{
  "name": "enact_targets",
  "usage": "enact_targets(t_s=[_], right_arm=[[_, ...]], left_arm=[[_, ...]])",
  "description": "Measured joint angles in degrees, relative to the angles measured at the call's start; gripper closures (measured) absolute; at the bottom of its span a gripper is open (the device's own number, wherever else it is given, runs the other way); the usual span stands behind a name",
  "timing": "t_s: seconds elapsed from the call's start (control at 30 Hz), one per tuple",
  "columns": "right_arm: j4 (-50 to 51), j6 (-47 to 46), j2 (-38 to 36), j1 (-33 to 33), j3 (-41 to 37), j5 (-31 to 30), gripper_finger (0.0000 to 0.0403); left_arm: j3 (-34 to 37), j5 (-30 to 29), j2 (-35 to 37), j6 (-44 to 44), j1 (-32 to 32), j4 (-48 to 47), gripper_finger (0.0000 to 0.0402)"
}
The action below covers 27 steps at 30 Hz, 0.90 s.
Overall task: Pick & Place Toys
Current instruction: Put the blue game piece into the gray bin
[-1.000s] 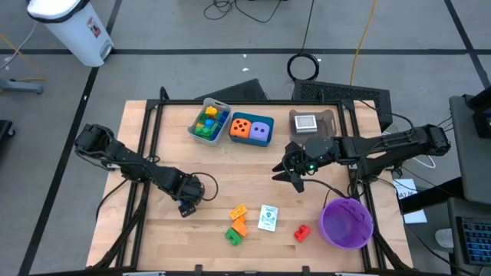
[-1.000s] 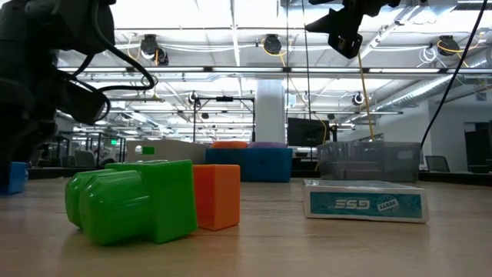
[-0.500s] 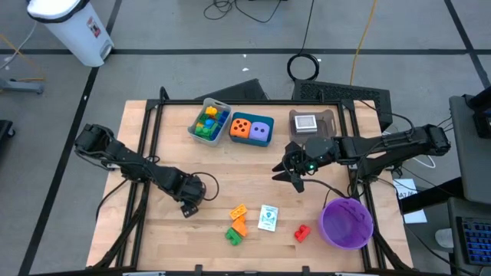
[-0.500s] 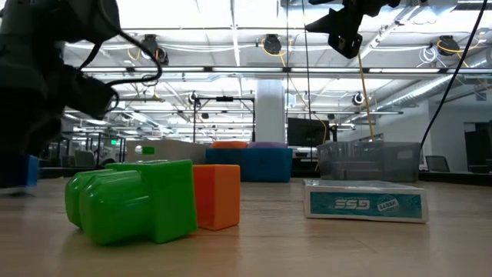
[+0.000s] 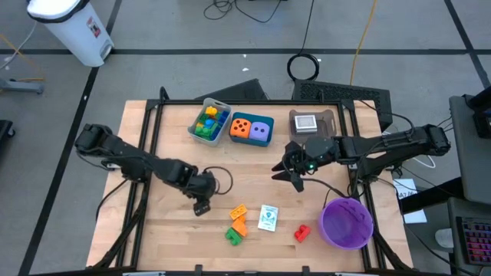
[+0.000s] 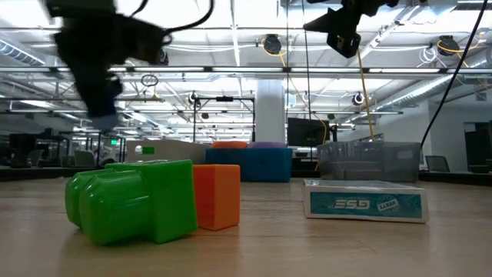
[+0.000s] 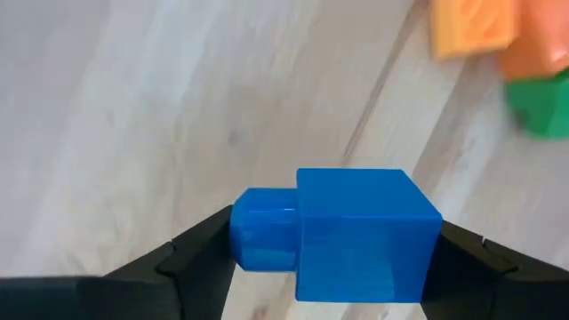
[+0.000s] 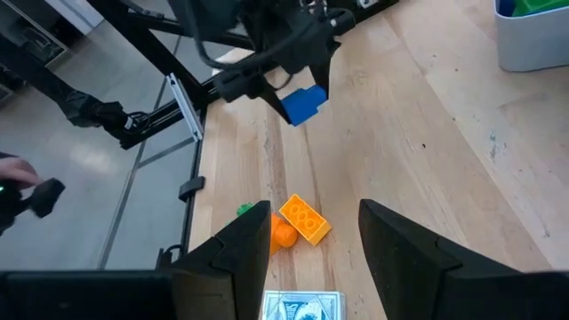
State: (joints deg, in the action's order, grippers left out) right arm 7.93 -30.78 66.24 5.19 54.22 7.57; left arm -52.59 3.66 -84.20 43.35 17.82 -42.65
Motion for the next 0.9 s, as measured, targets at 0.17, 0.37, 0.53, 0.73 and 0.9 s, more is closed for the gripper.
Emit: enact_targets(t_s=[0.17,0.37,0.53,0.73,0.9], right_arm=[[-1.78,-0.22,-0.01,-0.26,0.00,-0.01,0.0238],[-6.05,-0.04,-0.03,-0.37,0.00,-0.02,0.0238],[-8.46,-0.49,-0.03,-0.37,0.00,-0.20,0.0238],[-9.67,-1.51,-0.02,-0.37,0.00,-0.28,0.0238],[-9.65,-1.55,-0.03,-0.37,0.00,-0.28,0.0238]], left_arm=[[-6.51,-4.15,0.00,-6.23,-5.19,-2.67,0.0135],[-13.36,-7.87,0.00,-13.32,-15.81,-4.68,0.0134],[-18.86,-10.47,0.02,-16.92,-27.12,-7.16,0.0116],[-22.71,-10.78,0.04,-20.61,-41.03,-7.23,0.0135],[-21.98,-9.12,0.03,-23.49,-49.23,-7.29,0.0123]])
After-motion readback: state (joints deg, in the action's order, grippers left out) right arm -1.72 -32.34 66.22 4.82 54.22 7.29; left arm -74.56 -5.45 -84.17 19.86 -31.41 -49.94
